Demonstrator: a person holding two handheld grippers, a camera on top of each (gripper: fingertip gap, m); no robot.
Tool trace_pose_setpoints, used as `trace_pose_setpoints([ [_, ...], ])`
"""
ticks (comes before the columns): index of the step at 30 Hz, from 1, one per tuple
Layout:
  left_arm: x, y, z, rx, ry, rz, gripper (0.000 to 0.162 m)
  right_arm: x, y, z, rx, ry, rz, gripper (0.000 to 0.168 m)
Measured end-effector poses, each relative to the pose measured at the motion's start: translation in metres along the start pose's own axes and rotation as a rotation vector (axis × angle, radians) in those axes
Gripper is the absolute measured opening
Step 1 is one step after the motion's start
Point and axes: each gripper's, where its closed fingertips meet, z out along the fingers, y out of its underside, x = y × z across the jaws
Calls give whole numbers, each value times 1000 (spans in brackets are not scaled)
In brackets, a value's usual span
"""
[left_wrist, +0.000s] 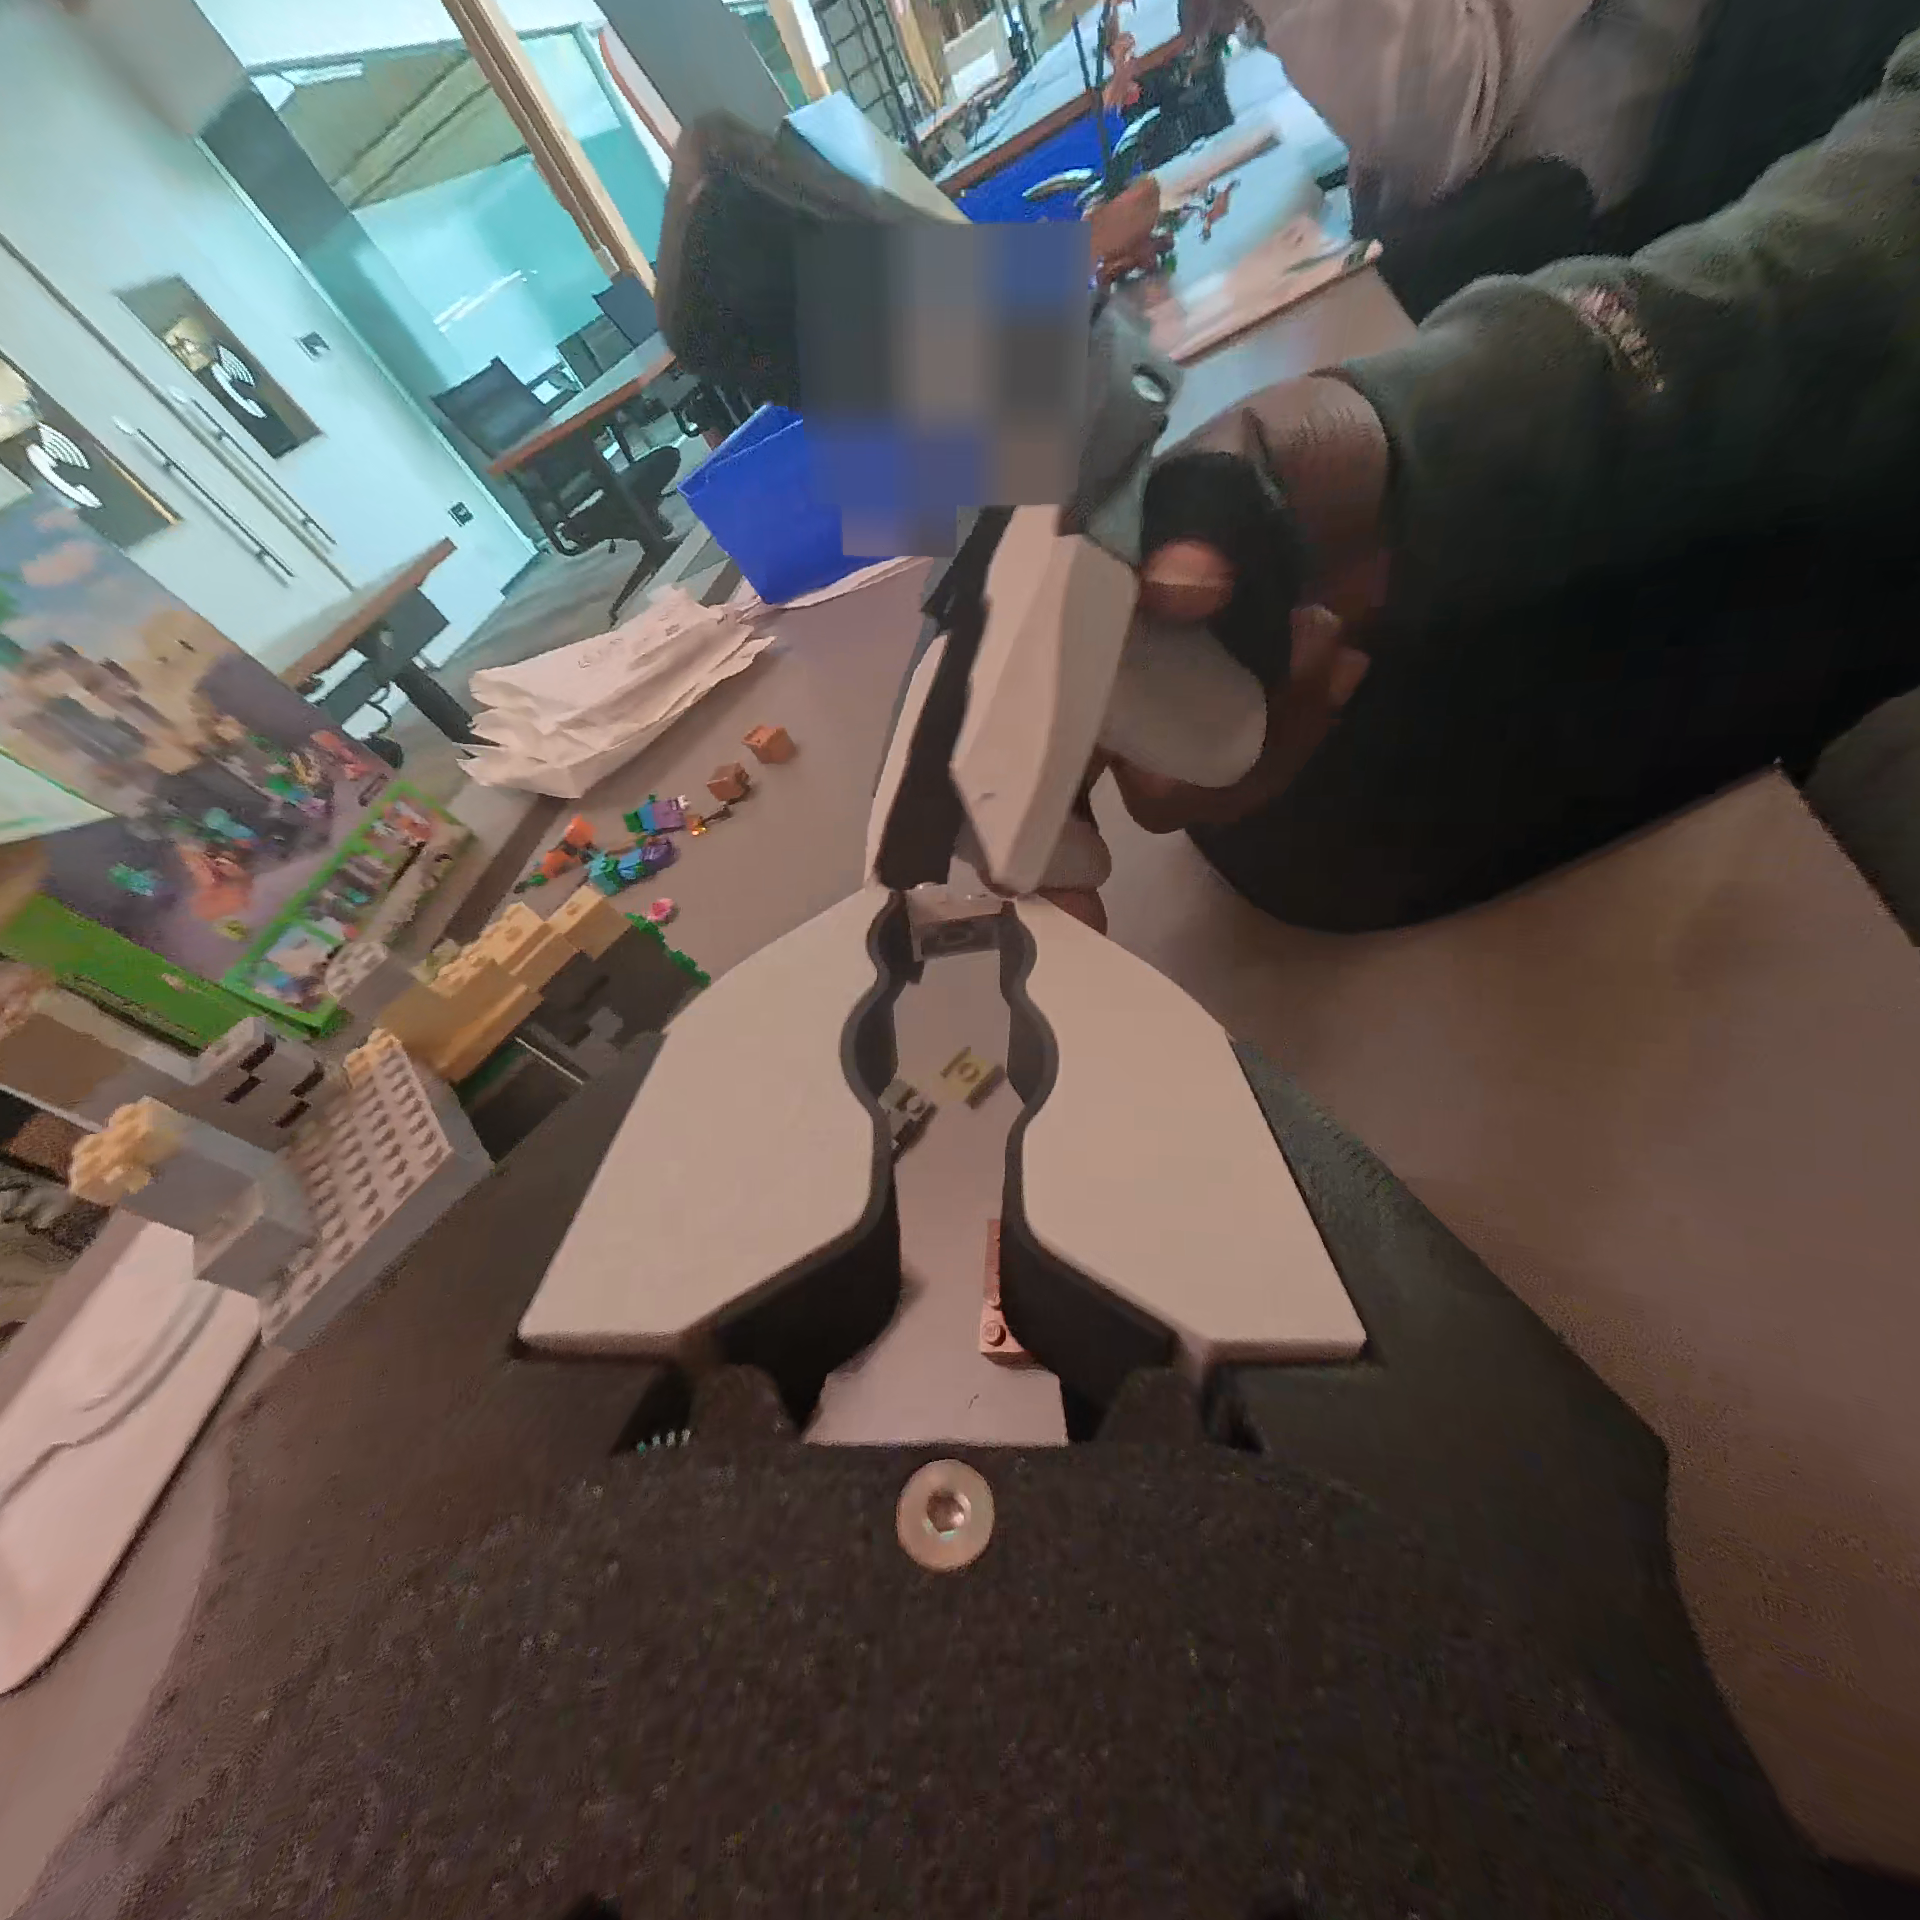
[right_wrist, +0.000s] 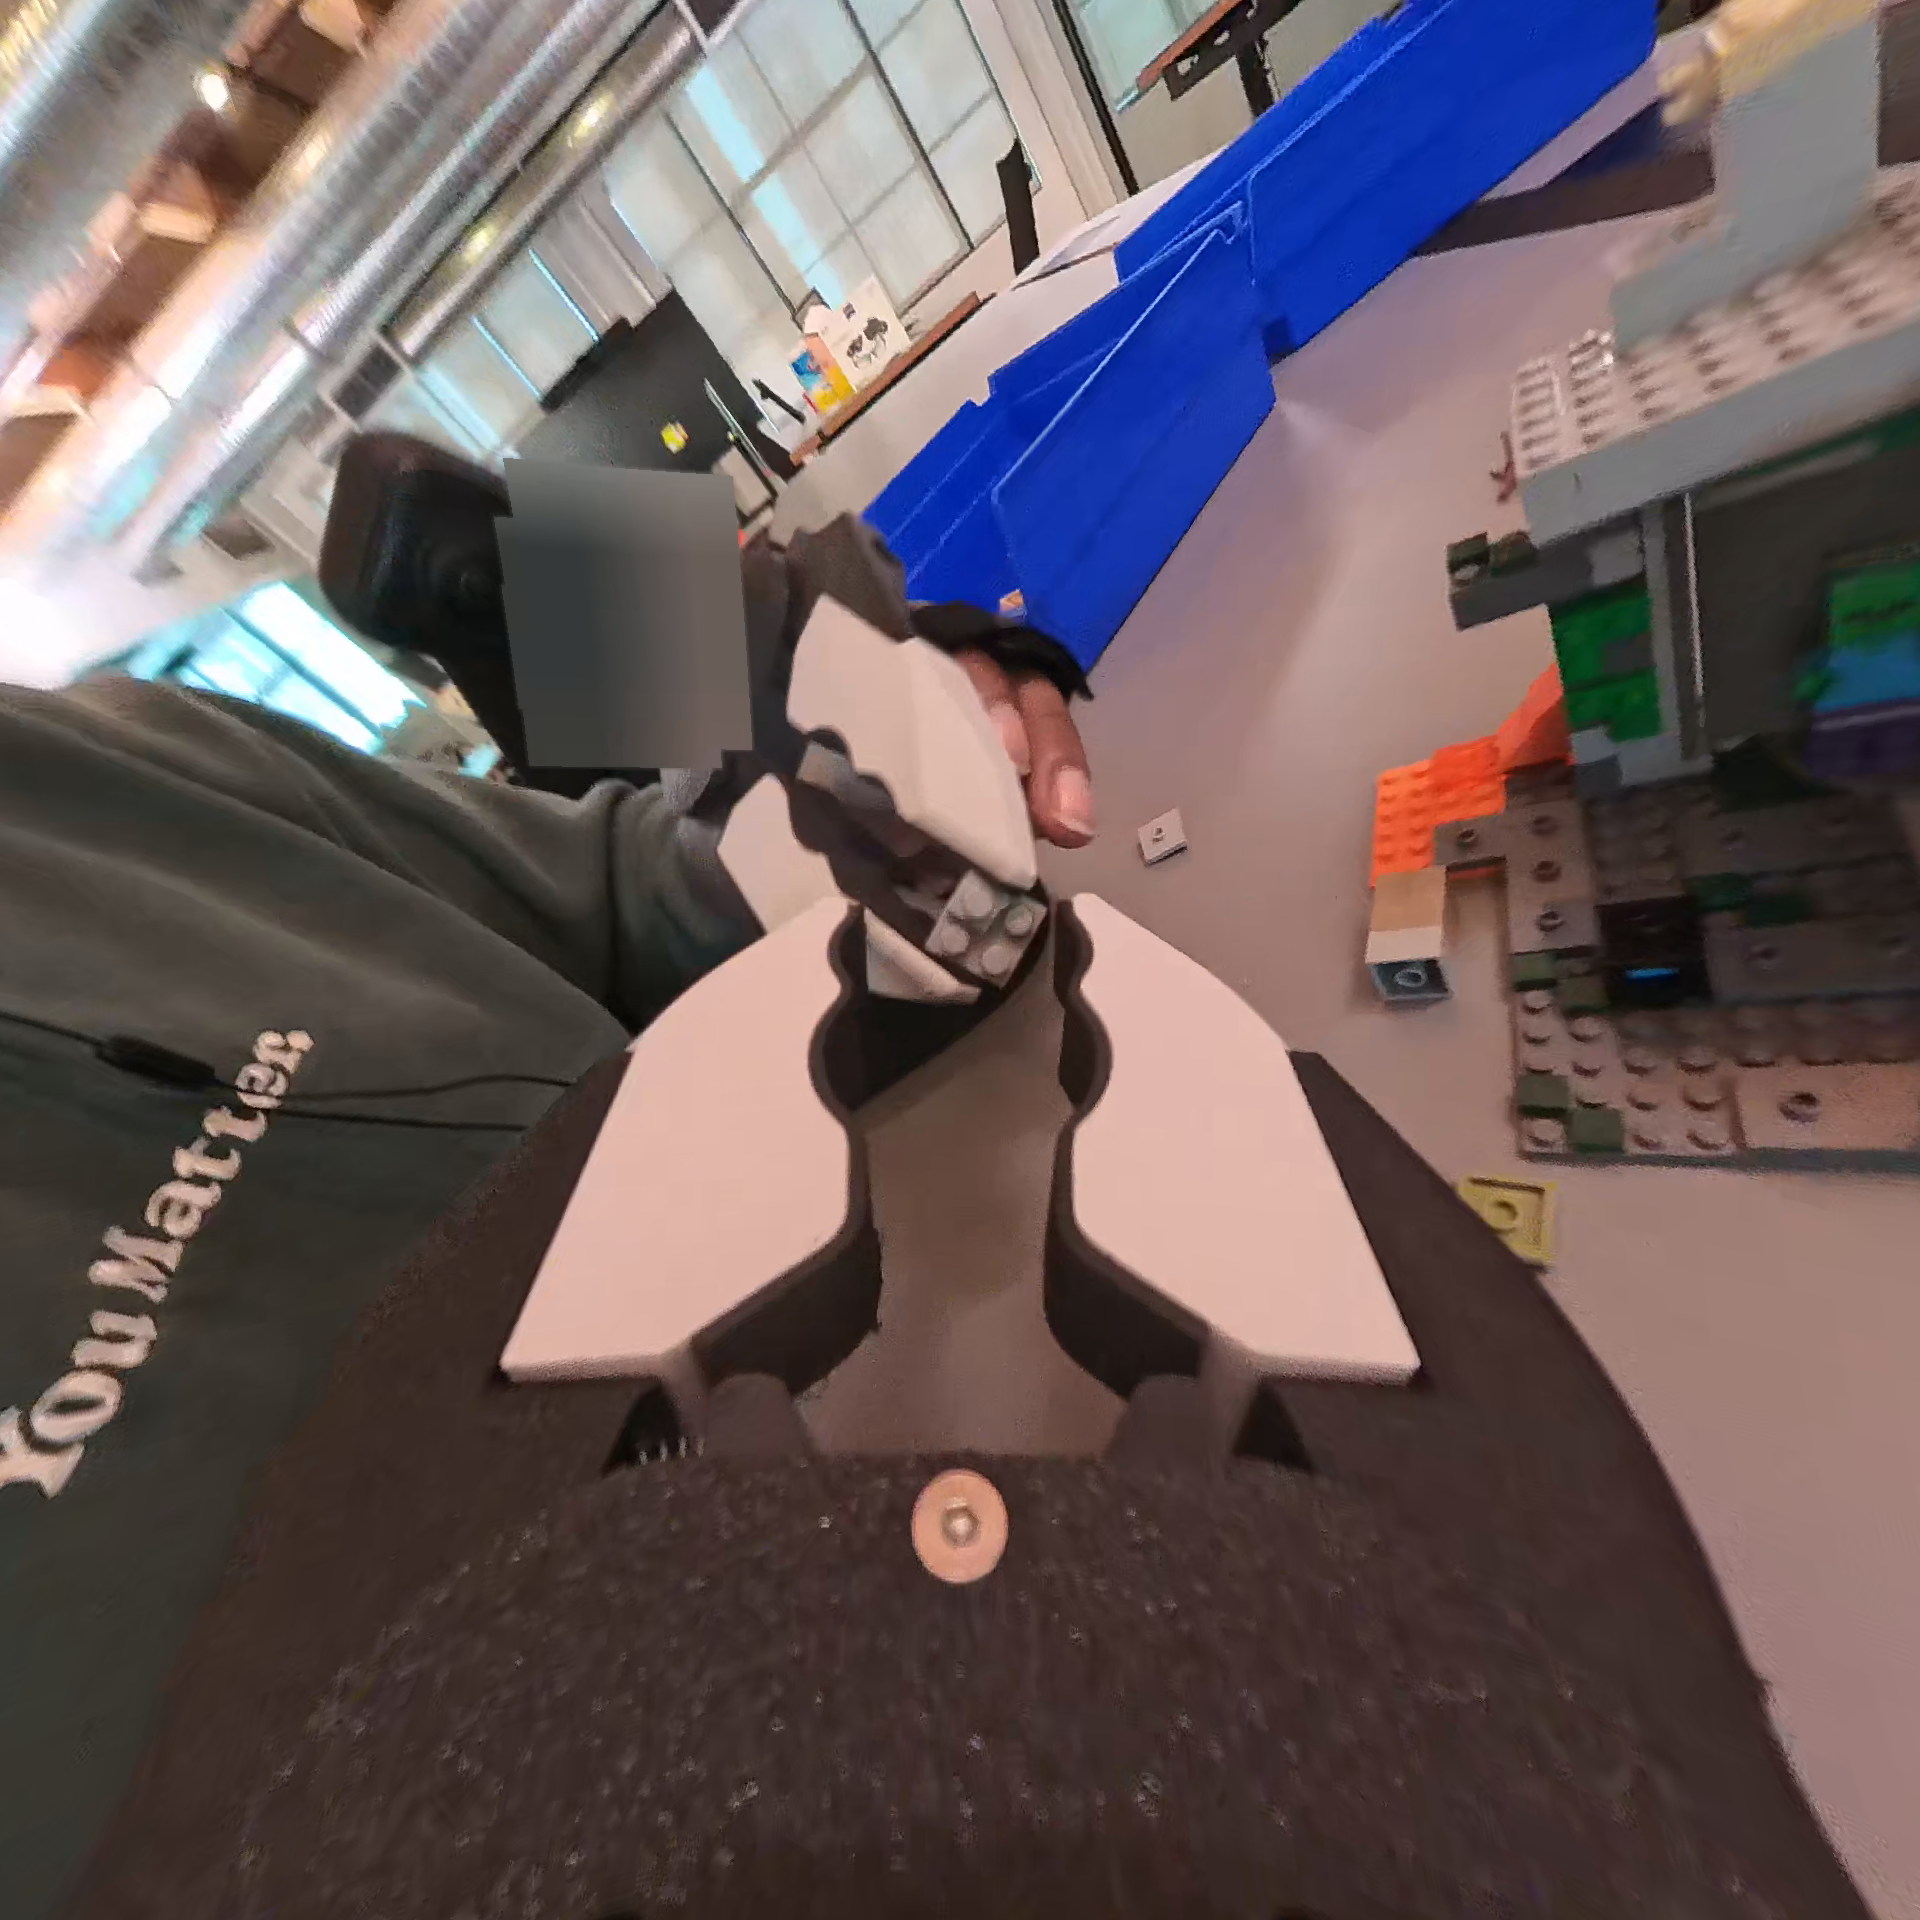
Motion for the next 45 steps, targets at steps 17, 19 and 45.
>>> trace_pose_setpoints([
  [17,7,-29,-14,189,484,-860,31,-24,-7,-10,41,188,-880,17],
  [19,14,-31,-14,175,577,-969,33,-30,-3,-6,34,186,-963,17],
  [45,12,-26,-12,200,708,-1252,16,-28,0,-9,-6,255,-1099,14],
])
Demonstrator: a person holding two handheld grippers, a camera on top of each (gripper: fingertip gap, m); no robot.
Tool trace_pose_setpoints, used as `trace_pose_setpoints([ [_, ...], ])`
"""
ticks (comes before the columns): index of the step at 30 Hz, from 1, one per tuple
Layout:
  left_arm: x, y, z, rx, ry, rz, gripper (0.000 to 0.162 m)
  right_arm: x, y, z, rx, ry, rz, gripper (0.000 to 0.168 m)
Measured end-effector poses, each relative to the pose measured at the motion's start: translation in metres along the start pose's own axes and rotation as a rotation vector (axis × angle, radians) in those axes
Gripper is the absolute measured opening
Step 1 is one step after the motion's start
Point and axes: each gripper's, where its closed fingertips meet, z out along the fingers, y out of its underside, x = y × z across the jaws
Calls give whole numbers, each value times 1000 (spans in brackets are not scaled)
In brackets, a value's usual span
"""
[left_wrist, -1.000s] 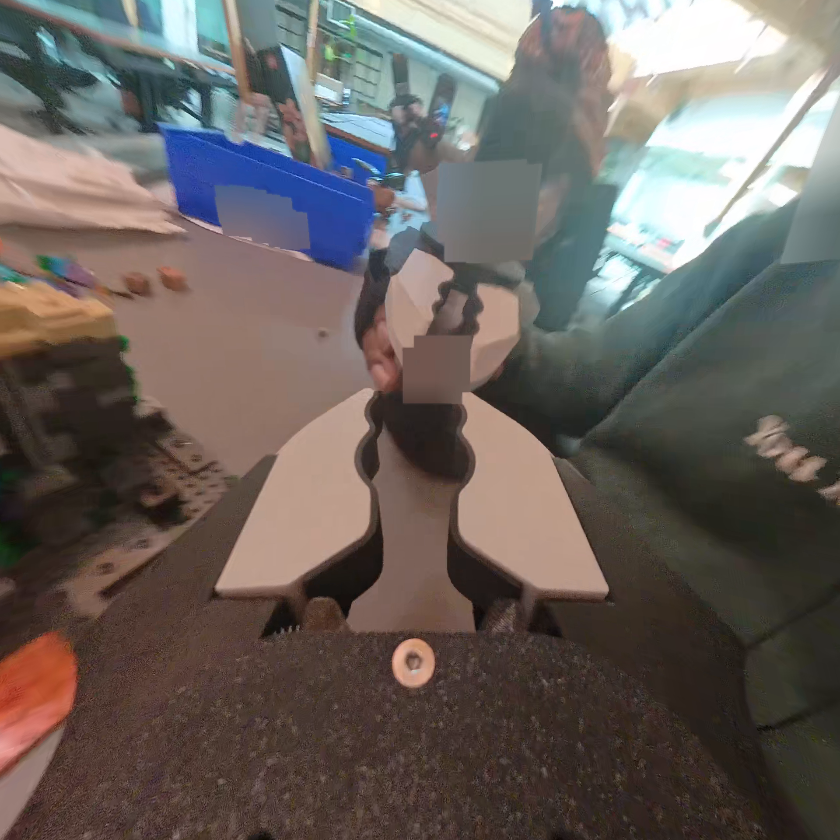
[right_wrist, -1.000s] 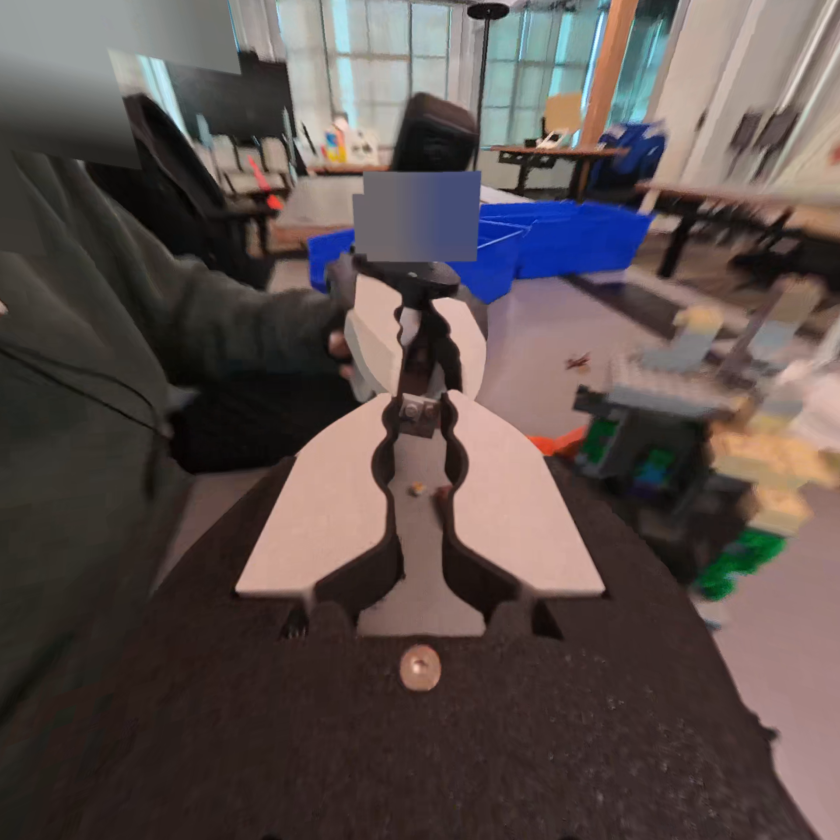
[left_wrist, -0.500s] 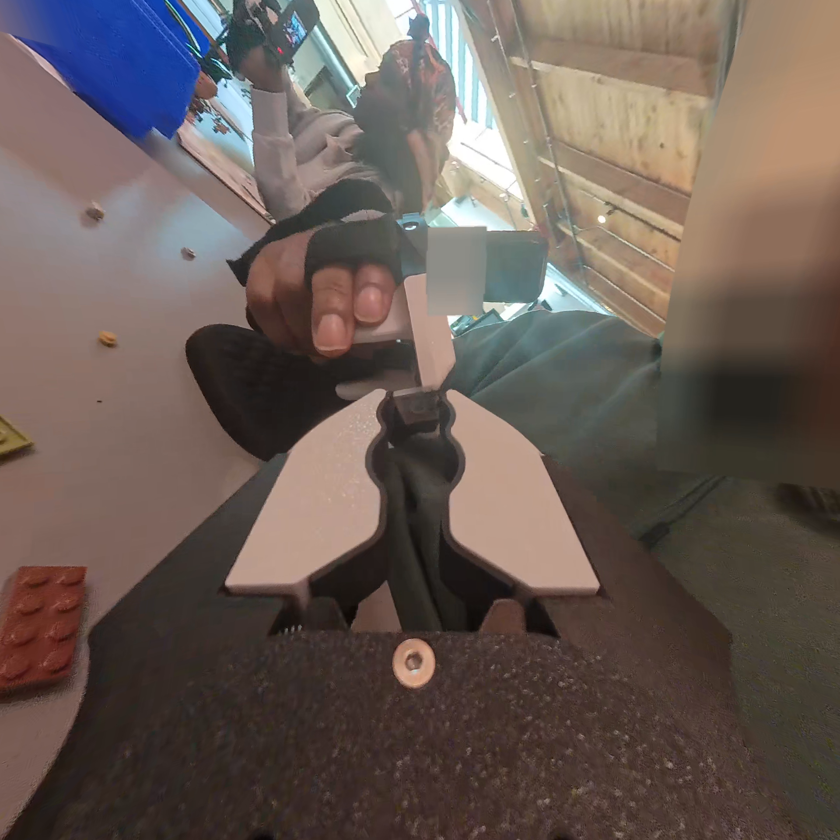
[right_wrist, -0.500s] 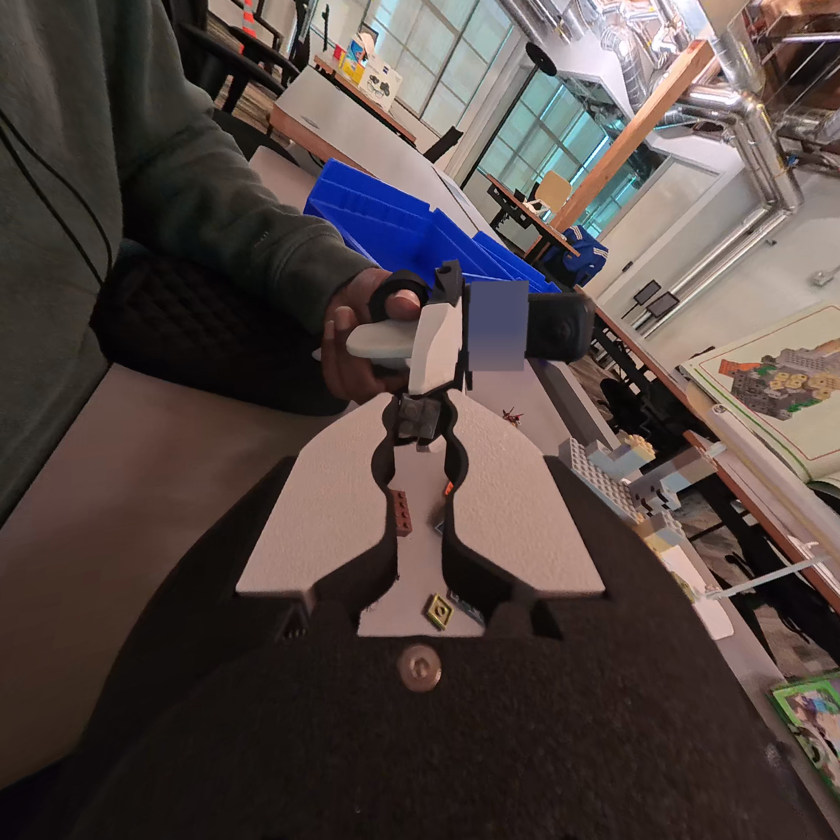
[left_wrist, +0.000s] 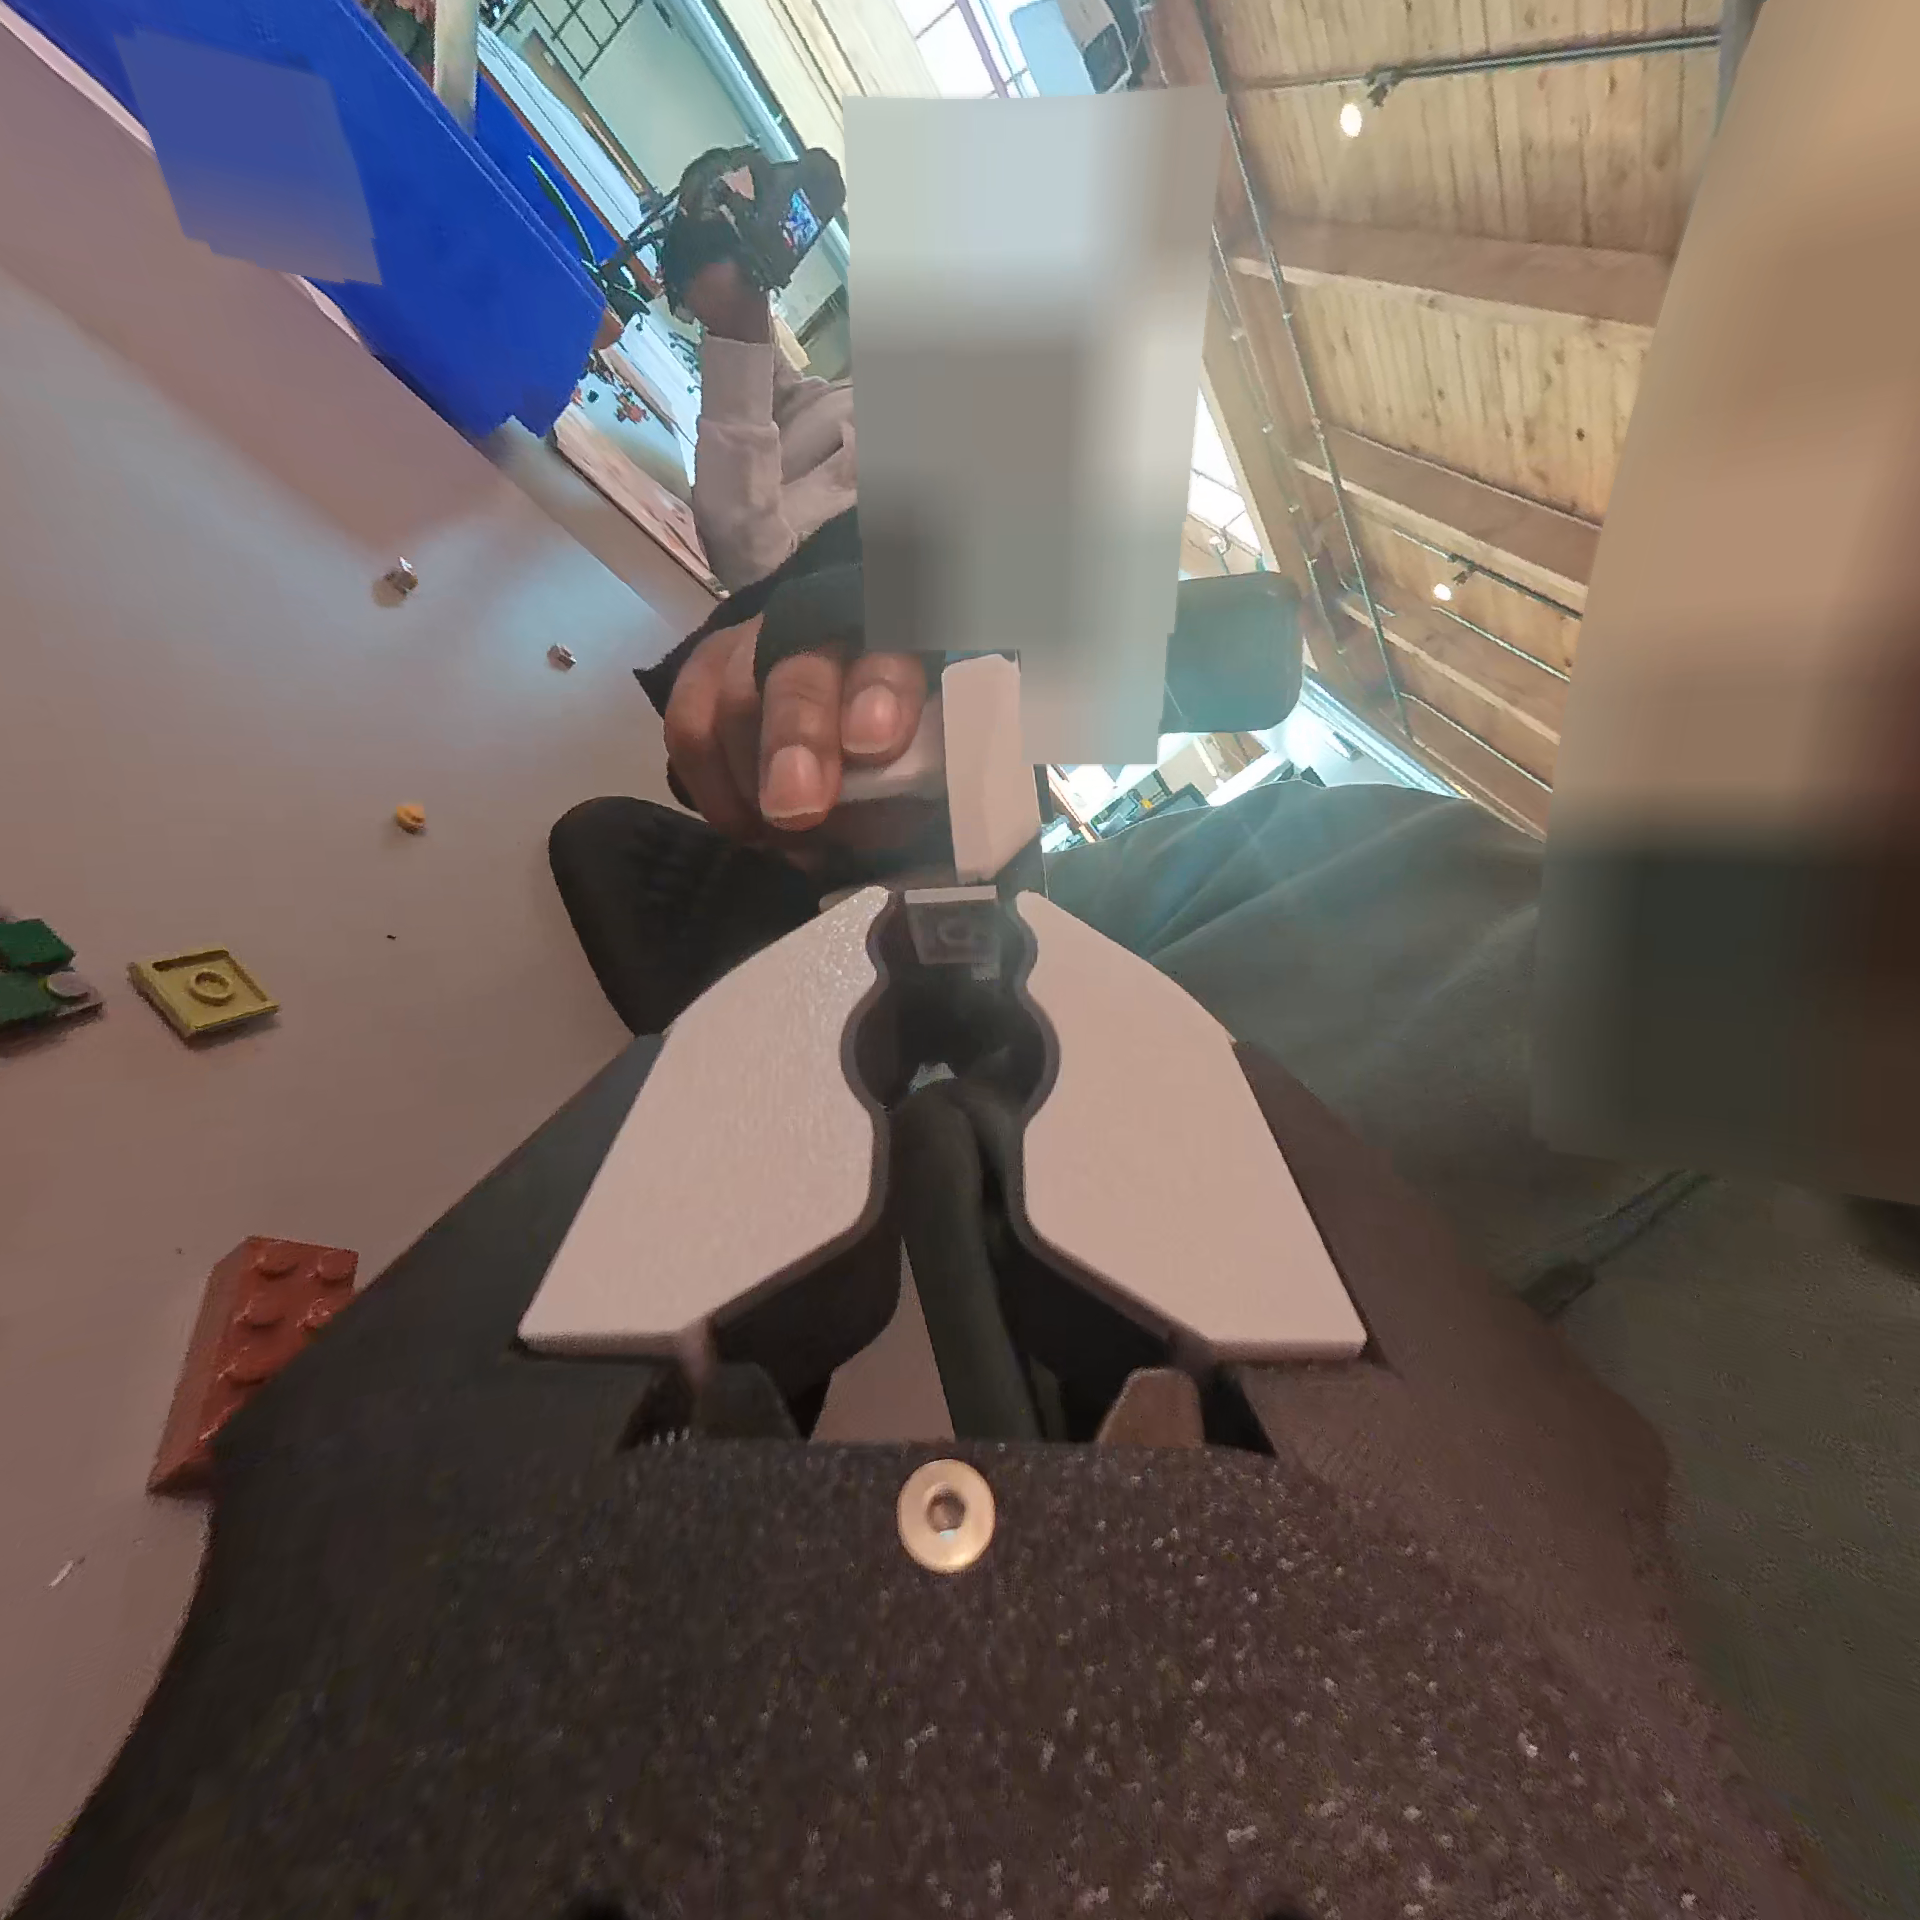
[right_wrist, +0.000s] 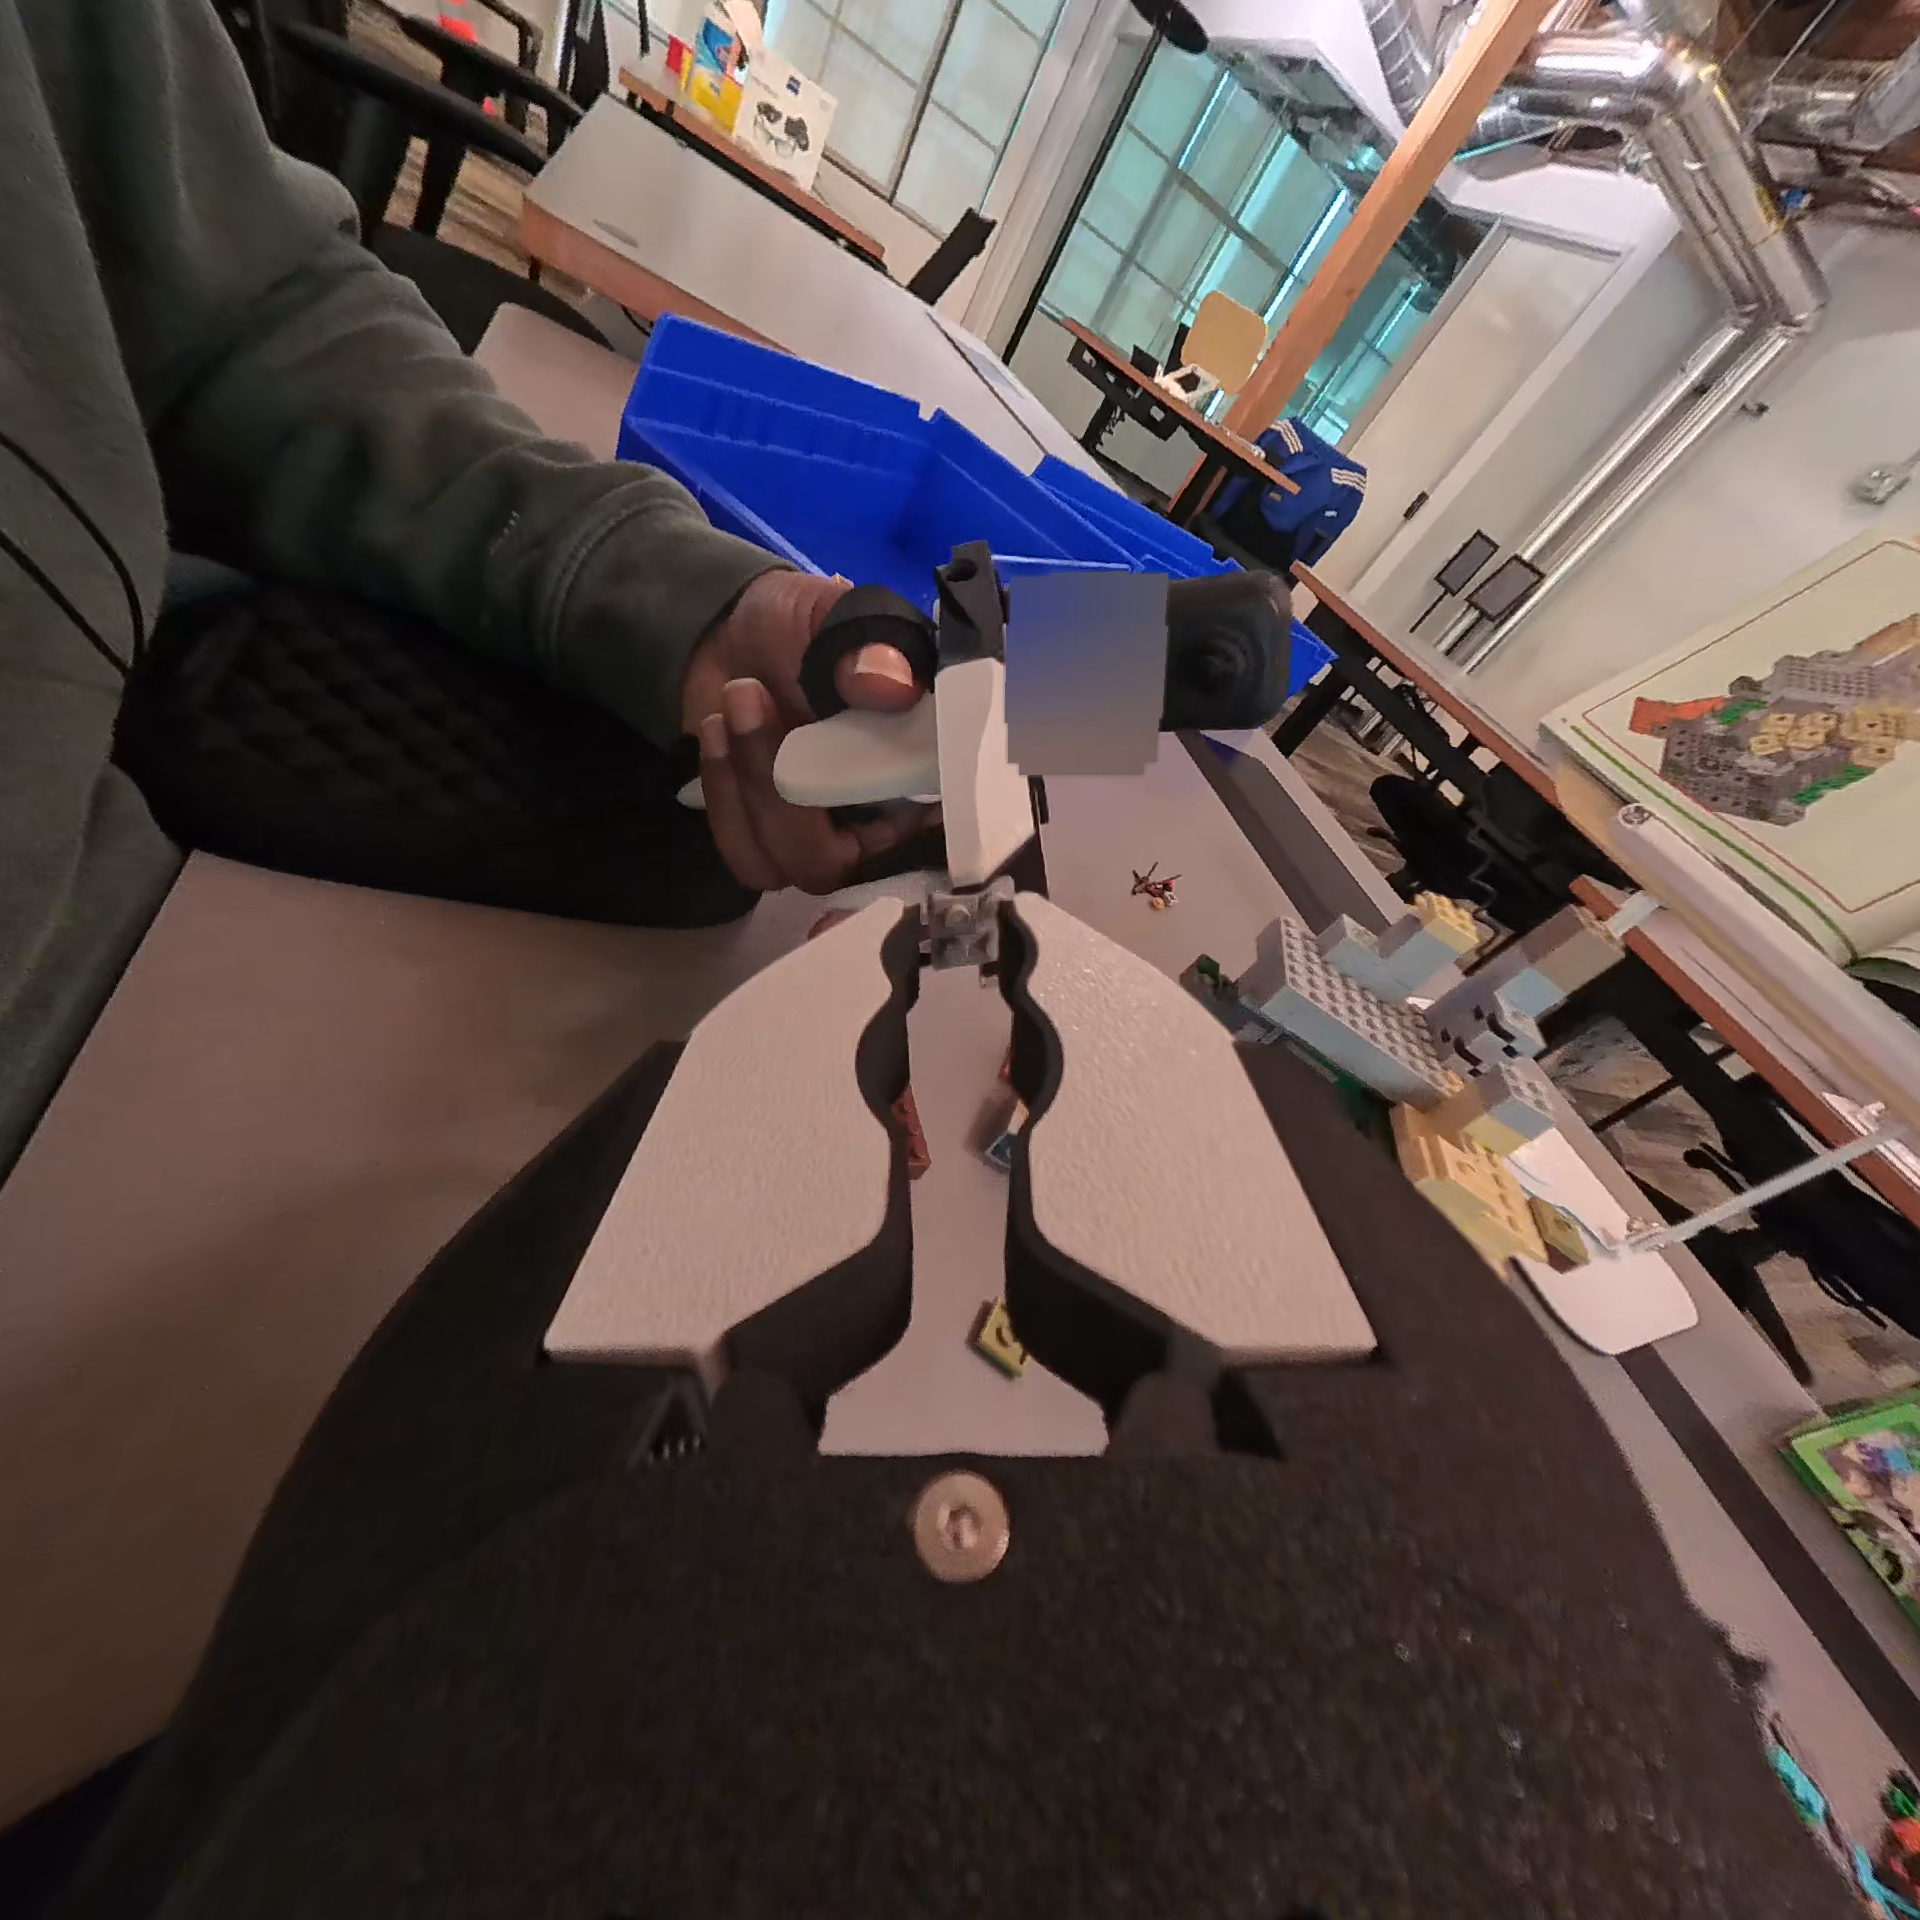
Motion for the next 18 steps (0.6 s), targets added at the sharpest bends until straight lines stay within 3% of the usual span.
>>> trace_pose_setpoints([
  [7,0,0,1,6,0,-3,16,-1,0,0,-26,2,-13,7],
  [13,2,1,1,-6,7,14,16,-3,0,-1,-32,-57,91,7],
  [18,6,1,1,-41,-65,192,16,-2,-4,-3,6,-113,242,7],
])
